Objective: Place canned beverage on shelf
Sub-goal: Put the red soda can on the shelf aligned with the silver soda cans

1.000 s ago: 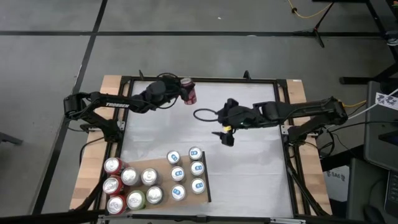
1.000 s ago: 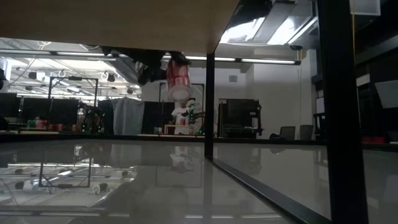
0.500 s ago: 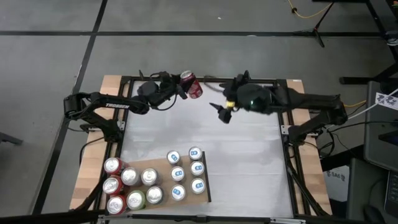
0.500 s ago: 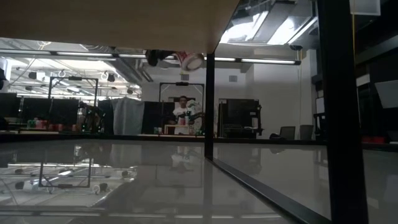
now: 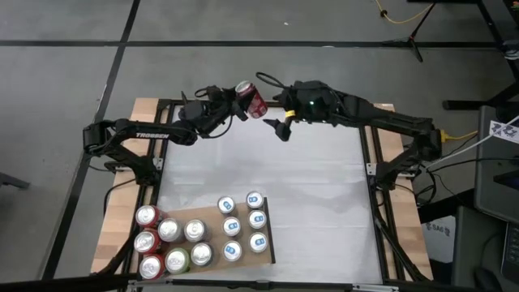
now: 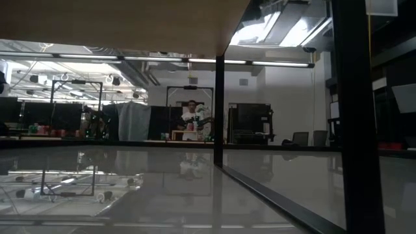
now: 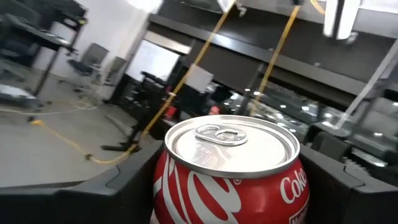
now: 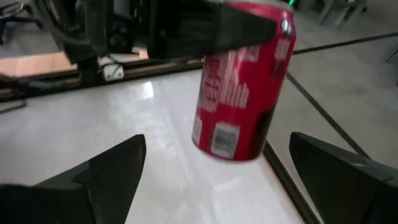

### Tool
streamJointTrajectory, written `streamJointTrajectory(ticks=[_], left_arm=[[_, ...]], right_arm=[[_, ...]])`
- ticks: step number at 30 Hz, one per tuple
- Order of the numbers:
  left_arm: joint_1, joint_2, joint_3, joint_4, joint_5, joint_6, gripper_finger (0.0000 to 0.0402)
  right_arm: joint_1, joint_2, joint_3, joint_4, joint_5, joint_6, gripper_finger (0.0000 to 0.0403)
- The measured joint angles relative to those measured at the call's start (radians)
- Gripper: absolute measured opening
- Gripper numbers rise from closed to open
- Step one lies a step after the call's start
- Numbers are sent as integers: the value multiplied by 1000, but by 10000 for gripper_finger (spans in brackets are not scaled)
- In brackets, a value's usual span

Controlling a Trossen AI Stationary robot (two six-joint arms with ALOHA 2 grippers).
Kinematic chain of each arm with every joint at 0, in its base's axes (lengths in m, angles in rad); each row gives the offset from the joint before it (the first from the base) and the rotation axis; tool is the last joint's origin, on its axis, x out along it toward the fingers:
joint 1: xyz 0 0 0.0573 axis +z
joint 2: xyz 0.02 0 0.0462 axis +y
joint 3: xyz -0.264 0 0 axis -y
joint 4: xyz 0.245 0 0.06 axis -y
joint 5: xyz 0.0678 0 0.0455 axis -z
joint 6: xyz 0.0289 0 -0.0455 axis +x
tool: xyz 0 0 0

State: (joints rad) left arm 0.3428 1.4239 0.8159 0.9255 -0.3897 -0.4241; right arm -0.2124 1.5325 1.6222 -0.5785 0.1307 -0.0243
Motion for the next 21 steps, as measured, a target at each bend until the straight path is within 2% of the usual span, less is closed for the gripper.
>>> streamJointTrajectory(ticks=[4,10,12,18,21], left_arm=[[-3,0,14,-32,-69,23,284],[-3,0,19,-27,-153,31,284],[-3,0,19,-28,-167,41,284],[-6,0,19,-28,-204,43,284],[-6,0,19,-27,-204,43,284]], right_arm=[[-7,41,0,98,12,-10,386],[-6,81,0,194,206,-12,386],[-6,98,0,207,236,-15,386],[-5,153,0,247,168,-146,386],[-3,175,-1,293,168,-164,386]])
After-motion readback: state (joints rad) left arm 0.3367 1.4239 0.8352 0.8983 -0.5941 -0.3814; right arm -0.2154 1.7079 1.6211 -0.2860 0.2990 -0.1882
